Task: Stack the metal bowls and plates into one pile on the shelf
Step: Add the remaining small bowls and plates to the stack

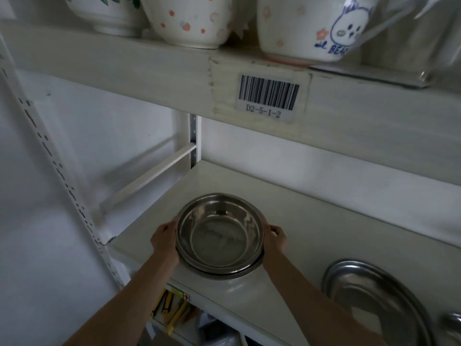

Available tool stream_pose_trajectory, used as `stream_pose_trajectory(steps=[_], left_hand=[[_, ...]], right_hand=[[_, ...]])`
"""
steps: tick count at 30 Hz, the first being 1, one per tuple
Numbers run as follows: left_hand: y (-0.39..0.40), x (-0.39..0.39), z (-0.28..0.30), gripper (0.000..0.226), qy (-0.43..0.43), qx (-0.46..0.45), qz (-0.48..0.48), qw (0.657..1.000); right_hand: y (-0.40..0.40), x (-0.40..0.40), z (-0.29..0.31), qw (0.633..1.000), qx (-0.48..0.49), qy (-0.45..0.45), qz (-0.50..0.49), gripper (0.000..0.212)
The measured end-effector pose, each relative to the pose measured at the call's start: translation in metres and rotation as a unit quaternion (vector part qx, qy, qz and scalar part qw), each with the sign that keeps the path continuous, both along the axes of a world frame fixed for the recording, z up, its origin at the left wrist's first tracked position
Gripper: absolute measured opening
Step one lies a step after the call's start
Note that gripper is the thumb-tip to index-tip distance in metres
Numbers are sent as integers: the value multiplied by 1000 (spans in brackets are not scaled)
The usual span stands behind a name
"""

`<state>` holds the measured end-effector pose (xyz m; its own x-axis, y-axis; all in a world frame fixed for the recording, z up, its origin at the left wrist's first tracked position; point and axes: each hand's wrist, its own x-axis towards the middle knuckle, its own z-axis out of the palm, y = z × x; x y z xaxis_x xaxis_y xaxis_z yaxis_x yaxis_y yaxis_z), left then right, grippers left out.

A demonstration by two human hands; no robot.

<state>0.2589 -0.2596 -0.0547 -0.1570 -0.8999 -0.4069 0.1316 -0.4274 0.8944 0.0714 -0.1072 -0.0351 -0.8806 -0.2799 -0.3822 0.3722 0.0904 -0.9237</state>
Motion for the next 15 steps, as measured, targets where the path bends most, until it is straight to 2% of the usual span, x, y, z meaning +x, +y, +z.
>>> stream_pose_trajectory(steps=[2,8,12,15], left_hand=[[3,-8,-1,9,-20,-10,-29,999],[17,-30,2,37,-43,-1,-52,998],[22,-36,2,24,-18,22,-57,998],[24,-36,1,27,-1,21,-76,997]], right_hand=[[13,0,-1,1000,-2,1,-21,19],[48,3,-5,997,4,16,-79,18],[64,9,-9,994,-2,9,-107,20],[75,17,-10,992,-16,0,-124,19]])
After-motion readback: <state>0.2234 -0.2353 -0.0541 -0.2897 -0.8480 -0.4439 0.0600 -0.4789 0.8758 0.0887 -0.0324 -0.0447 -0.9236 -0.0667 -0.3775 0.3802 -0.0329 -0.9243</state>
